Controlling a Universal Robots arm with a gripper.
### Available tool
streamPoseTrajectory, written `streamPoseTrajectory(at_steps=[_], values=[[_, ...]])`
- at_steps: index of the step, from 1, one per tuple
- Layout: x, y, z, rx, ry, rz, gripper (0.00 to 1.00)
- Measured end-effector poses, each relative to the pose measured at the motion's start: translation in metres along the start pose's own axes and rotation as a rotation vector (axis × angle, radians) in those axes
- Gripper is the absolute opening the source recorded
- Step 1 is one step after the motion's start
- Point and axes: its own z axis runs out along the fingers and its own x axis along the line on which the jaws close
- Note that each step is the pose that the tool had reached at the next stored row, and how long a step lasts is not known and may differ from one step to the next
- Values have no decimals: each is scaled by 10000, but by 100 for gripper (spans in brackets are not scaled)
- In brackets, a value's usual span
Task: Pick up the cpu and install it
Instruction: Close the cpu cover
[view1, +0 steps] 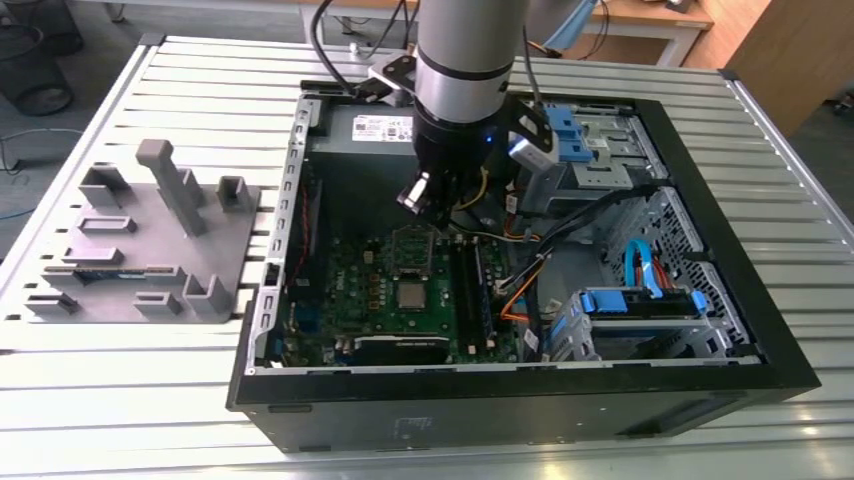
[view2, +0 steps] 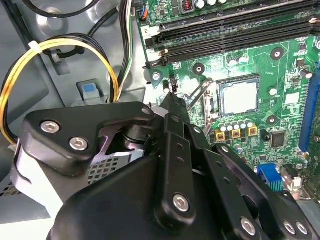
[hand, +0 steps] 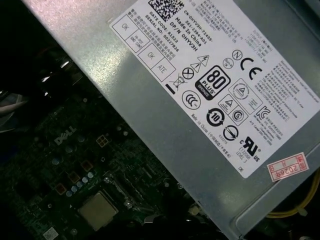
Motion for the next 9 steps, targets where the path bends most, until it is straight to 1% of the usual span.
streamPoseTrajectory(at_steps=[9], values=[[2,-2,-12,-6,0,-143,11]])
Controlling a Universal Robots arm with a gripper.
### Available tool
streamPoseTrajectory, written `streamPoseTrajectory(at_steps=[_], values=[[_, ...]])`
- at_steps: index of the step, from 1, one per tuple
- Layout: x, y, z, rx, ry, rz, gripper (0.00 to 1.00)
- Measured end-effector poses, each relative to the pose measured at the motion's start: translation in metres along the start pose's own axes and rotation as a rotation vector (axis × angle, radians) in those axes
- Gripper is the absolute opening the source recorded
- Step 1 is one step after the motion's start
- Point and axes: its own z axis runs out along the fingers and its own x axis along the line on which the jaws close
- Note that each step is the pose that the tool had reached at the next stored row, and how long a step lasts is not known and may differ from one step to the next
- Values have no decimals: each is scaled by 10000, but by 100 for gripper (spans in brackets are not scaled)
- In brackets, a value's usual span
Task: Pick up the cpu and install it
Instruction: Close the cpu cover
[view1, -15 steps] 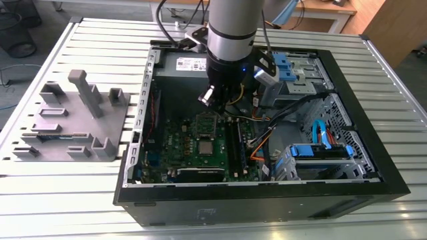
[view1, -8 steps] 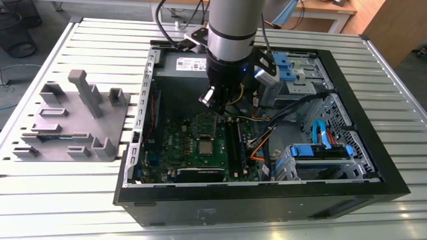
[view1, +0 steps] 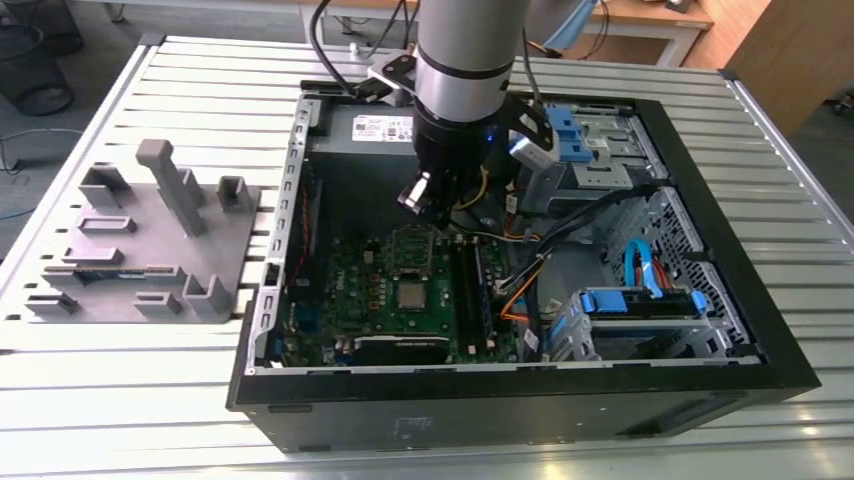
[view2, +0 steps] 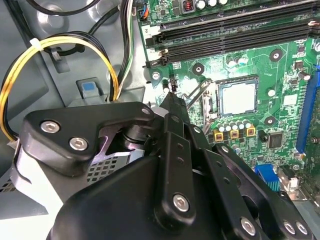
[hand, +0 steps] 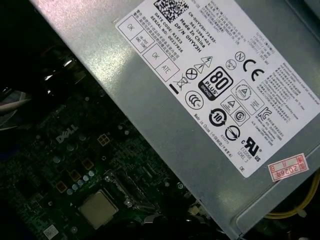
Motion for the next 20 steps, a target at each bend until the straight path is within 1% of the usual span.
streamPoseTrajectory(at_steps=[3,11,20], values=[[2,-2,-1,-1,2,-25,11],[7,-6,-2,-17,6,-504,11],[12,-11,-19,-28,14,-847,11]])
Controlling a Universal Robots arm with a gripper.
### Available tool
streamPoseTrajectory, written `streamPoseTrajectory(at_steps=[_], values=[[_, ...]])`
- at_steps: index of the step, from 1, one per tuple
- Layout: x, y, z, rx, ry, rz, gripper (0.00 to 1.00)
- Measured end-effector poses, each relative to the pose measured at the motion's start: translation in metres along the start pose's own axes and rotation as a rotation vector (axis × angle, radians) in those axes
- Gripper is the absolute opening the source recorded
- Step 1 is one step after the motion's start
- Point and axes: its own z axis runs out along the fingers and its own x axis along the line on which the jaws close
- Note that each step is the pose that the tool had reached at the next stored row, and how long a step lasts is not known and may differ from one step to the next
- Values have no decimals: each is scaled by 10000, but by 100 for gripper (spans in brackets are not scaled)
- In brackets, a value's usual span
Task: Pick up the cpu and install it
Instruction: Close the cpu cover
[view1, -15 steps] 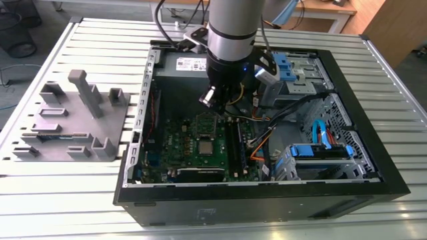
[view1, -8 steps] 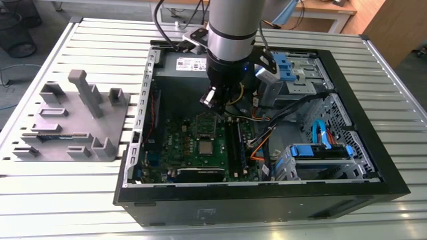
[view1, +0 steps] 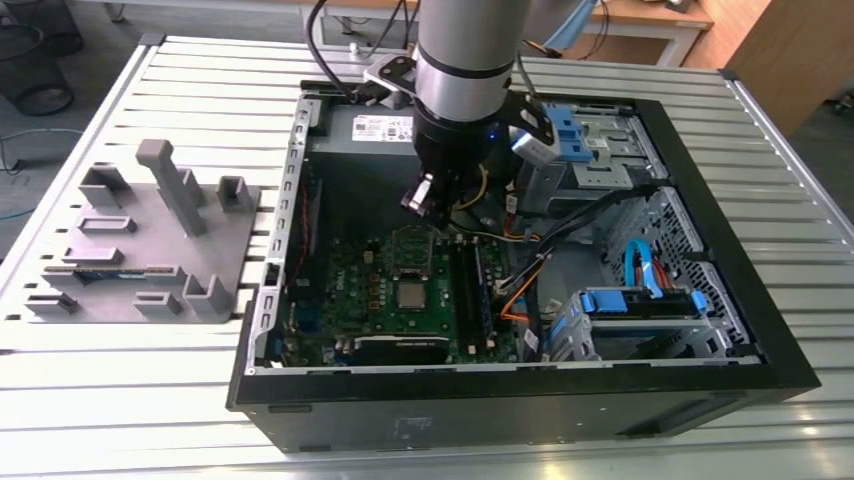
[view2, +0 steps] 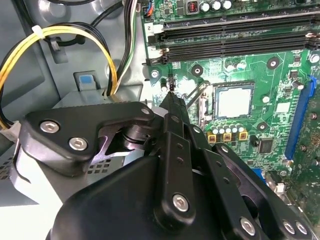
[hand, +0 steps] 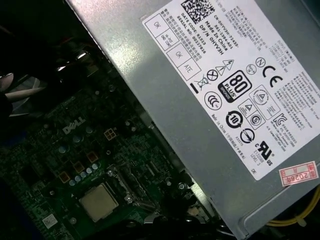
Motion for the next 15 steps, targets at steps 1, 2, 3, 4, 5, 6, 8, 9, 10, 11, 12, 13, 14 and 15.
streamPoseTrajectory(at_steps=[1,2,3,4,5,6,8,9,10,11,12,13,14,15], values=[[1,-1,-2,-1,-1,-31,11],[2,-2,-3,-3,-1,-61,11],[4,-2,-6,-4,-2,-91,11],[5,-3,-8,-5,-3,-121,11],[6,-4,-11,-7,-4,-153,11],[6,-5,-14,-9,-5,-183,11],[8,-6,-21,-13,-5,-239,11],[10,-7,-23,-14,-5,-271,11],[11,-9,-24,-15,-4,-299,11],[13,-10,-24,-16,-5,-325,11],[16,-12,-24,-17,-5,-356,11],[19,-14,-24,-18,-4,-383,11],[22,-17,-24,-19,-4,-410,11],[26,-19,-25,-20,-3,-439,11]])
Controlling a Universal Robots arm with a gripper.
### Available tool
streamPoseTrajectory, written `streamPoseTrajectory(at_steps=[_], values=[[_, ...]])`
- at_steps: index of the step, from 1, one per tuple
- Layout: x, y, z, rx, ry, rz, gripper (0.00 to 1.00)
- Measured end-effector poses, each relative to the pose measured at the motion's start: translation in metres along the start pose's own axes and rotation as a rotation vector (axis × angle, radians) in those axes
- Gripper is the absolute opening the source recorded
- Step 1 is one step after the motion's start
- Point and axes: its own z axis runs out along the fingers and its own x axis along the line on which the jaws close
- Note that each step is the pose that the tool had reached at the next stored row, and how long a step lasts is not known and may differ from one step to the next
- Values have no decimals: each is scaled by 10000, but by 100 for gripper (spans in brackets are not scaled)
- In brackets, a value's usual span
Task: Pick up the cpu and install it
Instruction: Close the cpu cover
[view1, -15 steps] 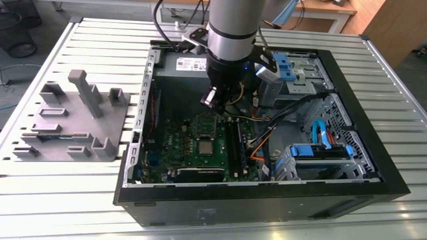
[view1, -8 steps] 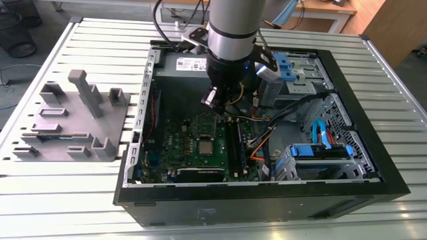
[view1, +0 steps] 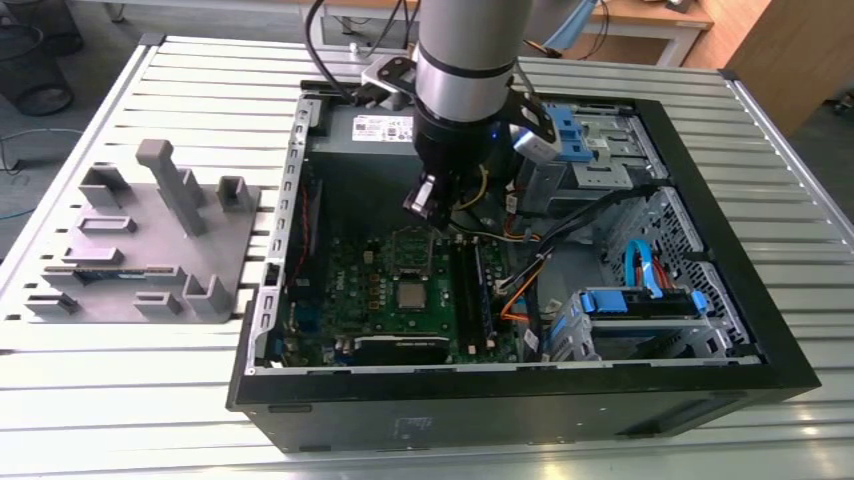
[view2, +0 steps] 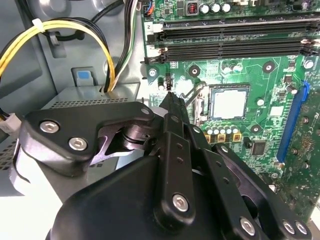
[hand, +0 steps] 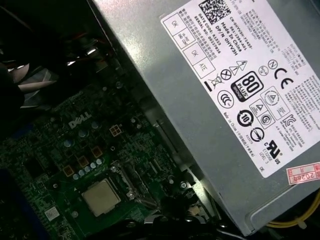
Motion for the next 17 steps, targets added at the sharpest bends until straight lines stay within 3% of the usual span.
streamPoseTrajectory(at_steps=[17], values=[[41,-28,-33,-15,4,-390,11]])
